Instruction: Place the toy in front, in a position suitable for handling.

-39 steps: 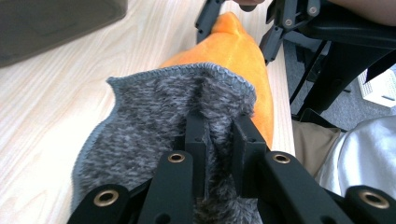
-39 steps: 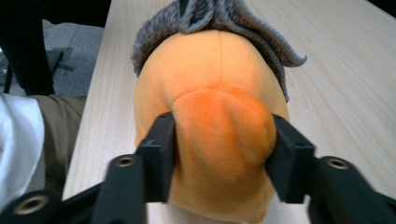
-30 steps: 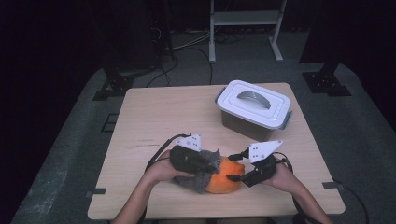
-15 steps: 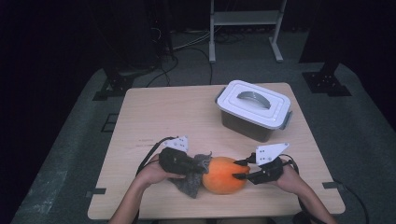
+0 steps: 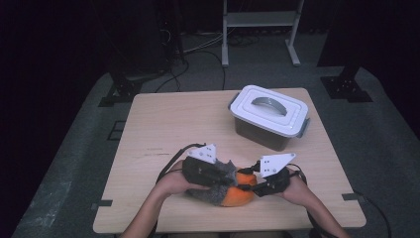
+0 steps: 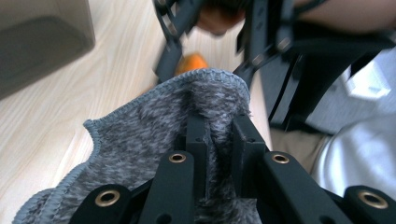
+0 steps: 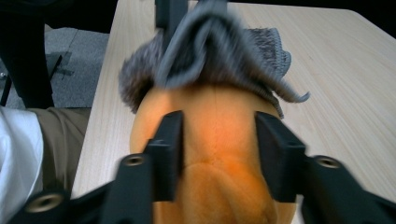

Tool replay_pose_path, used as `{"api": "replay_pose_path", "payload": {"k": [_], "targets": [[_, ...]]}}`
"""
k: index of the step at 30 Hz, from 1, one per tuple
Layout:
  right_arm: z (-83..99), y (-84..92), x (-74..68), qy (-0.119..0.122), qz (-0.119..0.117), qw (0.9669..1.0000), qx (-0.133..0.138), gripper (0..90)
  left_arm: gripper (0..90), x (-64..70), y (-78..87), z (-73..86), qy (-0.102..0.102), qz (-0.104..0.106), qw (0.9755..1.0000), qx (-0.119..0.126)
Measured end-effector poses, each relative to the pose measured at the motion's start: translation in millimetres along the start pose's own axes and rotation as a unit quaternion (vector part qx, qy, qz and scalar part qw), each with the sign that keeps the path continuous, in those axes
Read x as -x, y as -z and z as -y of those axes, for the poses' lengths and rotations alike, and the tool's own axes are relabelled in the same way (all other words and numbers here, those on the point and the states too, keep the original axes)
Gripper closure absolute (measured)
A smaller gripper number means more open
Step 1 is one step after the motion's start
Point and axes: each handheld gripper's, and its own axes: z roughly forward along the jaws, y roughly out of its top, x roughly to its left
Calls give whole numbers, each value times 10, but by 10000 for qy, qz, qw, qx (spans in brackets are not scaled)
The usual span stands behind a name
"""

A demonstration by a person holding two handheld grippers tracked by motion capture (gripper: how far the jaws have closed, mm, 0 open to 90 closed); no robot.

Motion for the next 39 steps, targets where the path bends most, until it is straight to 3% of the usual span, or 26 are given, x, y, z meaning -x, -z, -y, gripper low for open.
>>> {"api": "replay_pose_path", "payload": {"k": [4,7,10,11,14,17,19,21,23,30,35,39], "targets": [[57,93,7,-272,68,9996,46,316,799,-58,39,109,161,-86,9998,-73],[161,145,21,-427,101,9990,-53,313,799,-99,116,180,294,-134,9995,-21],[195,109,27,-525,101,9986,29,327,799,-94,125,172,274,-125,9995,-47],[180,82,27,-538,81,9985,30,331,798,-87,119,156,249,-142,9996,-72],[132,30,35,-400,105,9991,-38,470,798,-63,130,89,189,-220,9995,-104],[91,32,24,-248,184,9995,-94,547,798,-4,146,-35,-24,-338,9992,-194],[61,24,-1,-183,189,9996,-96,560,799,59,123,-147,-187,-282,9993,-179],[24,-2,-30,-70,234,9996,-166,566,798,111,47,-253,-398,-307,9981,-369],[9,-29,-44,23,250,9994,-216,572,798,122,-31,-301,-466,-260,9974,-474],[98,10,-30,-32,216,9995,-245,612,799,36,-90,-247,-281,-152,9986,-420],[200,58,43,-236,160,9994,-180,620,797,-43,66,-54,49,-283,9994,-191],[238,91,68,-315,185,9992,-171,620,795,-117,199,132,311,-422,9986,-61]]}}
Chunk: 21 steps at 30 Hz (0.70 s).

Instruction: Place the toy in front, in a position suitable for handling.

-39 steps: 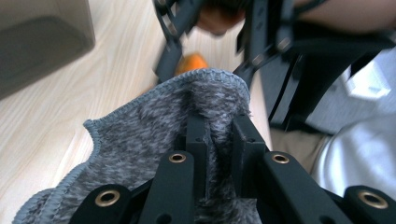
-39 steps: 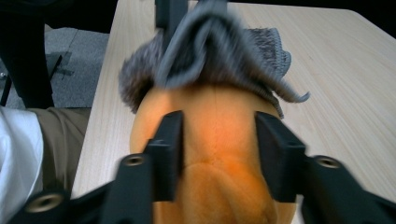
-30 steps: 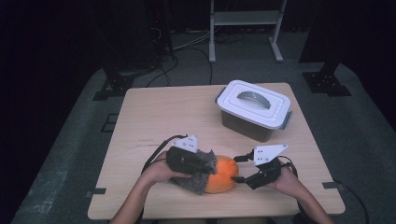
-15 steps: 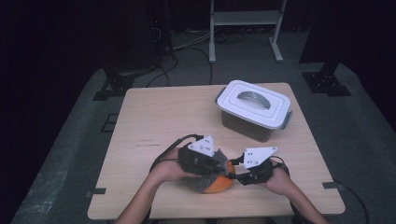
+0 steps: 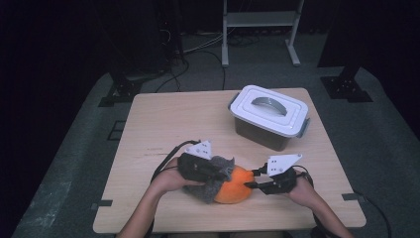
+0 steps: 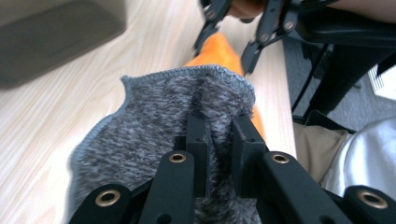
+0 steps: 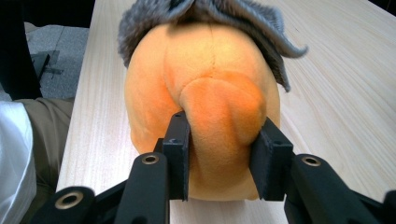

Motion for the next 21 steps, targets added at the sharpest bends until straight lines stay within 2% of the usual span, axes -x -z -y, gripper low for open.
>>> {"api": "replay_pose_path", "payload": {"k": [1,4,6,8,10,12,13,14,17,18,21], "targets": [[1,2,10,-8,-9,10000,-4,612,795,-15,12,36,35,-19,10000,16],[-76,14,16,-19,-122,9999,-46,453,795,-25,13,98,100,-33,9999,47],[-162,34,-6,95,-122,9999,29,391,795,-17,-3,96,95,29,9999,110],[-250,46,0,59,-148,9997,199,342,795,11,-43,50,-5,113,9999,121],[-324,5,17,63,-156,9997,186,337,795,51,-94,-14,-91,188,9997,146],[-358,-66,28,70,-239,9996,103,347,794,73,-125,-55,-174,177,9996,109],[-355,-101,30,17,-321,9995,44,383,795,70,-127,-57,-175,164,9997,87],[-337,-128,27,-1,-354,9994,-7,409,795,62,-121,-43,-123,145,9998,88],[-246,-127,10,44,-293,9995,53,564,794,-1,-74,36,11,85,9999,136],[-216,-117,6,99,-276,9996,40,580,795,-22,-55,67,47,57,9999,129],[-142,-62,19,20,-321,9995,64,606,792,-65,-17,167,205,30,9996,177]]}}
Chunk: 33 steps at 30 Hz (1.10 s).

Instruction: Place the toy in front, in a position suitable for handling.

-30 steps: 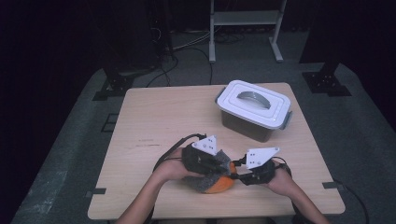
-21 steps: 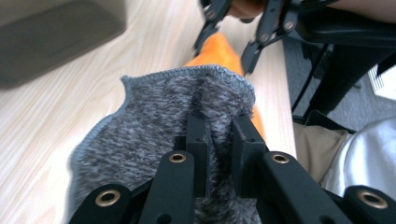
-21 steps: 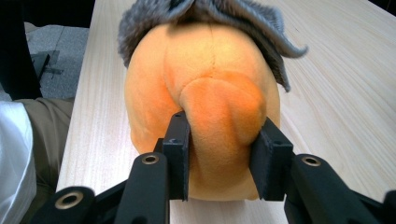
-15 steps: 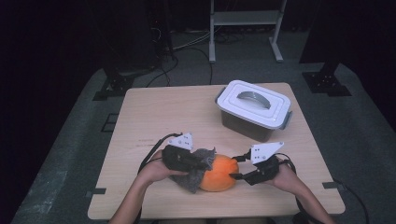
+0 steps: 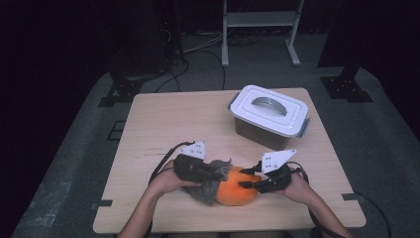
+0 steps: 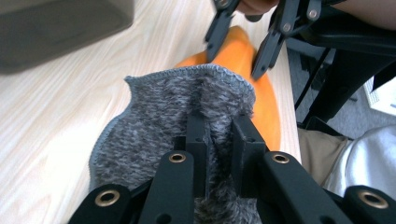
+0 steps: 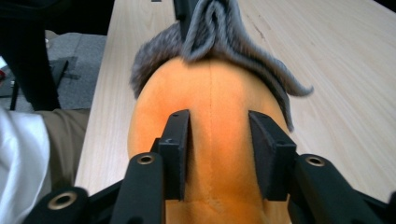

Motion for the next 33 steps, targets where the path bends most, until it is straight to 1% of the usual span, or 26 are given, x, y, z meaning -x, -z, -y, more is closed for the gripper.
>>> {"api": "replay_pose_path", "payload": {"k": [1,2,4,5,7,9,10,12,13,14,16,17,19,21,23,24,26,27,28,30,32,33], "targets": [[19,21,5,-7,0,10000,11,607,790,-11,6,26,28,0,10000,-1],[36,37,12,-25,-1,10000,26,606,789,-18,7,46,74,38,9999,66],[45,50,20,-96,-14,9999,34,588,790,-17,-11,50,109,49,9999,106],[35,49,20,-131,-16,9999,24,553,790,-11,-22,38,85,40,9999,107],[-23,58,13,-196,27,9998,36,453,790,4,-36,1,34,37,10000,83],[-103,73,-9,-238,25,9996,141,393,790,13,-46,-36,32,60,9999,80],[-143,65,-26,-227,-14,9996,155,370,790,15,-57,-55,-3,72,9999,87],[-201,1,-66,-44,25,10000,-41,348,790,18,-67,-89,-64,68,9999,50],[-207,-43,-76,12,45,9999,-157,349,790,19,-70,-95,-78,57,9999,45],[-196,-79,-76,3,54,9998,-211,371,790,19,-64,-95,-88,50,9999,28],[-159,-102,-55,-30,42,9998,-200,448,789,18,-37,-72,-46,67,9999,68],[-141,-94,-46,-23,45,9998,-180,483,790,17,-22,-54,10,93,9999,124],[-105,-72,-39,49,57,9999,-140,525,790,9,1,-20,1,121,9999,119],[-73,-37,-29,31,97,9999,-120,541,789,8,10,19,38,160,9998,114],[-40,2,-7,16,119,9999,-93,549,786,12,11,56,84,248,9995,198],[-23,21,9,-20,151,9999,-69,549,785,13,4,67,77,283,9993,236],[9,46,40,-165,107,9998,-4,545,784,20,-34,64,68,365,9988,330],[15,46,52,-227,50,9997,30,534,784,24,-64,51,57,382,9988,311],[8,41,57,-284,3,9996,27,502,784,29,-98,32,40,401,9988,272],[-39,20,41,-346,-21,9994,-67,398,785,33,-142,-10,7,391,9990,216],[-133,20,-12,-243,108,9993,-247,309,785,28,-157,-45,38,415,9987,279],[-179,22,-32,-194,129,9994,-268,279,786,23,-166,-64,26,463,9985,297]]}}
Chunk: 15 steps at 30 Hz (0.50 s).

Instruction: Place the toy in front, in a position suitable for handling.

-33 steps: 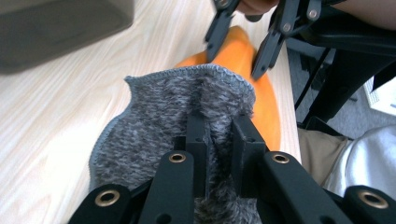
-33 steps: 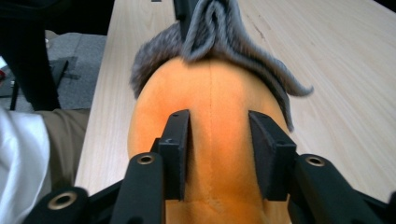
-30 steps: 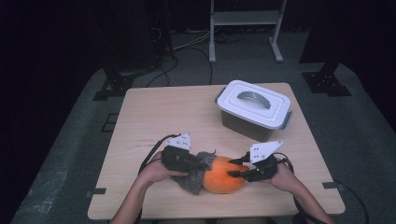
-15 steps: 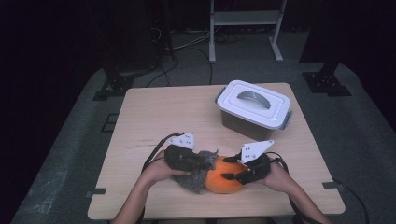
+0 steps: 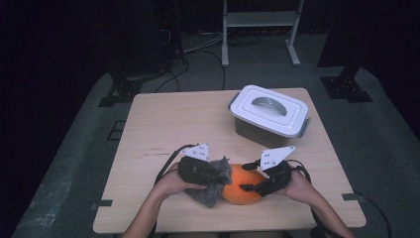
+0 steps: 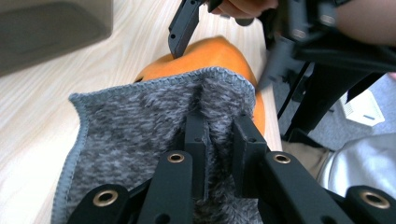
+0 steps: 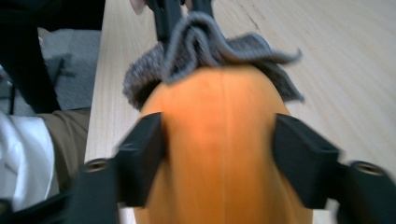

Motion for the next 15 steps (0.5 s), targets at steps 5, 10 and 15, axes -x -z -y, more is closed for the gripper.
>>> {"api": "replay_pose_path", "payload": {"k": [5,10,15], "targets": [[-33,-63,-3,12,112,9996,-269,386,785,0,-22,-23,-47,-38,10000,-79],[106,-16,-1,160,-12,9998,-80,499,784,-39,47,30,45,-136,9999,-54],[188,49,-7,186,-15,9998,22,529,785,-68,-22,81,195,12,9998,48]]}}
